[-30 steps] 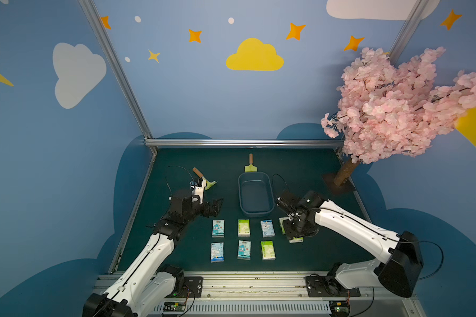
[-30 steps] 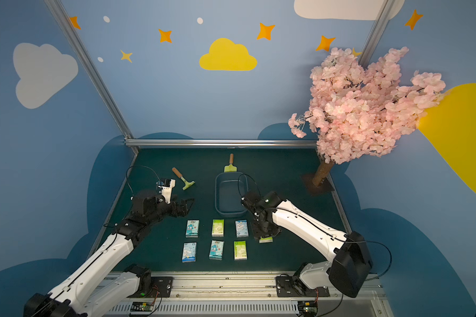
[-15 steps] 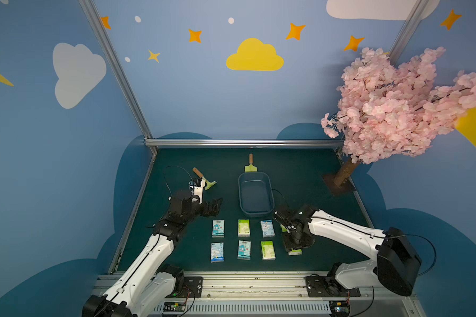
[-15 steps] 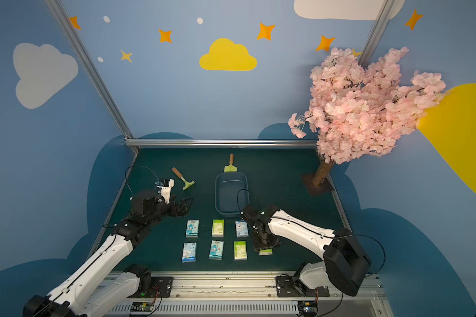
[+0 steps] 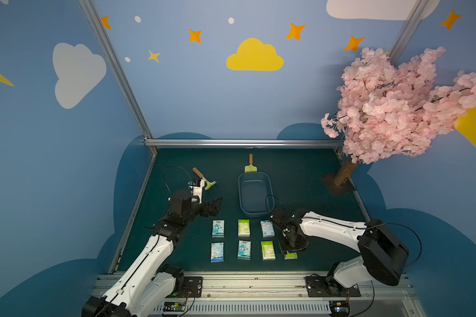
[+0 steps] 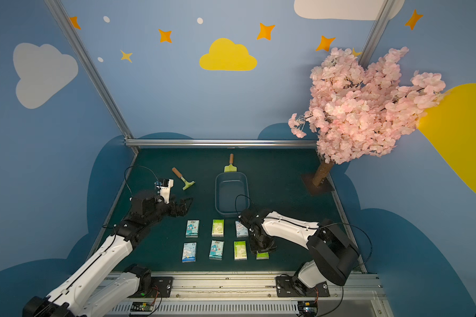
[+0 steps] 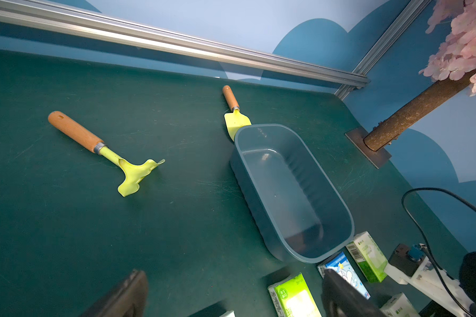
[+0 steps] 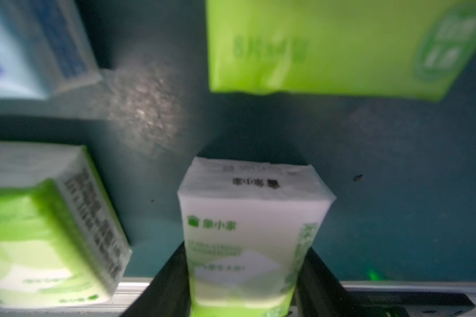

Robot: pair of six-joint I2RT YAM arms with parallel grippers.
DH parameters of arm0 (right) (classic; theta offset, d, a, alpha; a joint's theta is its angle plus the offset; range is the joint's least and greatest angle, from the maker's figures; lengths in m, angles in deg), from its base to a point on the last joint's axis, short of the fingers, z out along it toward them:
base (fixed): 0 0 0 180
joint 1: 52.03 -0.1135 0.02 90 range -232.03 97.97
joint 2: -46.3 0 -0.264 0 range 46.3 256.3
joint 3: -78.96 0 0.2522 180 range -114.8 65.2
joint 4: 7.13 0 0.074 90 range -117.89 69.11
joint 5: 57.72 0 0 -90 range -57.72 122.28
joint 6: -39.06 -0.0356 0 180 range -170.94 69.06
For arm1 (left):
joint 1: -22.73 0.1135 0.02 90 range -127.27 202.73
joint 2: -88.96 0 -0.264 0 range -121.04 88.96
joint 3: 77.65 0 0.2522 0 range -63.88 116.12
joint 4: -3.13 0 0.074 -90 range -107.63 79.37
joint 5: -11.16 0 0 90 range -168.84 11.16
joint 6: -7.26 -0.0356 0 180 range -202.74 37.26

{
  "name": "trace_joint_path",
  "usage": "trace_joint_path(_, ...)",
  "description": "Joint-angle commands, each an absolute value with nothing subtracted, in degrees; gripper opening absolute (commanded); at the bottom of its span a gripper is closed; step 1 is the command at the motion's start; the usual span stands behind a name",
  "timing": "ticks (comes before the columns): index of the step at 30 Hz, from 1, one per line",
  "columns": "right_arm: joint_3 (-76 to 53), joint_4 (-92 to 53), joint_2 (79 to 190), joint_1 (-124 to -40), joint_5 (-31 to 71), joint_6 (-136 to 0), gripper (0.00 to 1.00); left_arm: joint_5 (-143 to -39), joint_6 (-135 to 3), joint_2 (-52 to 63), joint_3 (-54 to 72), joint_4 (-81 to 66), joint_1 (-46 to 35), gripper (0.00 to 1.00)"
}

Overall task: Take the pocket tissues out of the storage box
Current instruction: Place the pocket tissues at the center of the board.

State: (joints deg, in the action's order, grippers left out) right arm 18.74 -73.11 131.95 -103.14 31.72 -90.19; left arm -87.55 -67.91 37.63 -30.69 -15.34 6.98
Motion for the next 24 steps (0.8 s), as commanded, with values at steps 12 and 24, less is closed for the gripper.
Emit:
trace_joint_path(12, 16.0, -79.0, 128.0, -103.4, 33.9, -90.5, 0.72, -85.9, -68.9, 38.6, -29.6, -17.2, 7.2, 1.00)
trace_joint_path(24, 3.2, -92.7, 119.9, -99.8, 41.3, -88.8, 0.87, -81.2, -65.8, 39.7, -29.7, -14.8, 7.3, 1.00)
